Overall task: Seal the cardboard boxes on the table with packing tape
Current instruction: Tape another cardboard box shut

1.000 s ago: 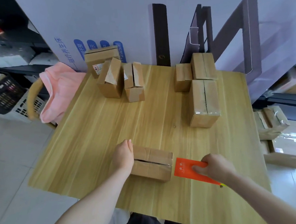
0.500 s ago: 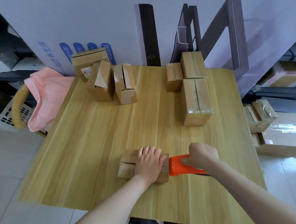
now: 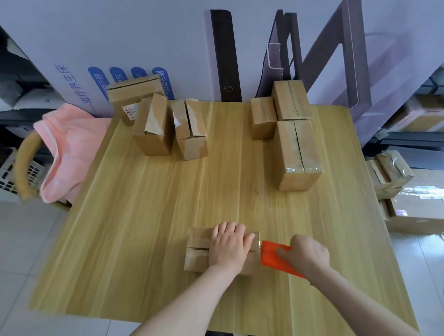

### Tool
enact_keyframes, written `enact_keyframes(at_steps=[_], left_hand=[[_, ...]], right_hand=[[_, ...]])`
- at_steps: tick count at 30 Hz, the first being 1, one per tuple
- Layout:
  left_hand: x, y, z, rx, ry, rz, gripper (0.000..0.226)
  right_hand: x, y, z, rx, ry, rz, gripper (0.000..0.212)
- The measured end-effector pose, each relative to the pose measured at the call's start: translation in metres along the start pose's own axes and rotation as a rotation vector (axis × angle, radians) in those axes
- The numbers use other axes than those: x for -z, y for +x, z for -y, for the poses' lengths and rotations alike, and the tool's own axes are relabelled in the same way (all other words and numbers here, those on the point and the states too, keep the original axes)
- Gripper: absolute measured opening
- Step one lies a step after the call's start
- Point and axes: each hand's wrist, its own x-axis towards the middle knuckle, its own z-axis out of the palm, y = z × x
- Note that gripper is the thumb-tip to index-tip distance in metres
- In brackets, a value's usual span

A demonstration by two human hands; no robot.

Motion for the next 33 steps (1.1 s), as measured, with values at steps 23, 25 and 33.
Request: enact_keyframes(at_steps=[23,25,33], left_hand=[[0.171,-0.003,0.004,0.126,-1.455,0.335,0.046],[0.173,-0.005,0.006,0.138,-1.486,0.34,0.044],[0.176,-0.005,0.014,0.289,-1.691,0.503,0.025]], right_hand=[[0.062,-0.091,0.0,0.362,1.149,-0.316,0.012],[0.062,-0.092,0.001,0.37,1.132,-0.33,0.013],[0.063,-0.096,0.008,0.405,1.245,-0.229,0.014]])
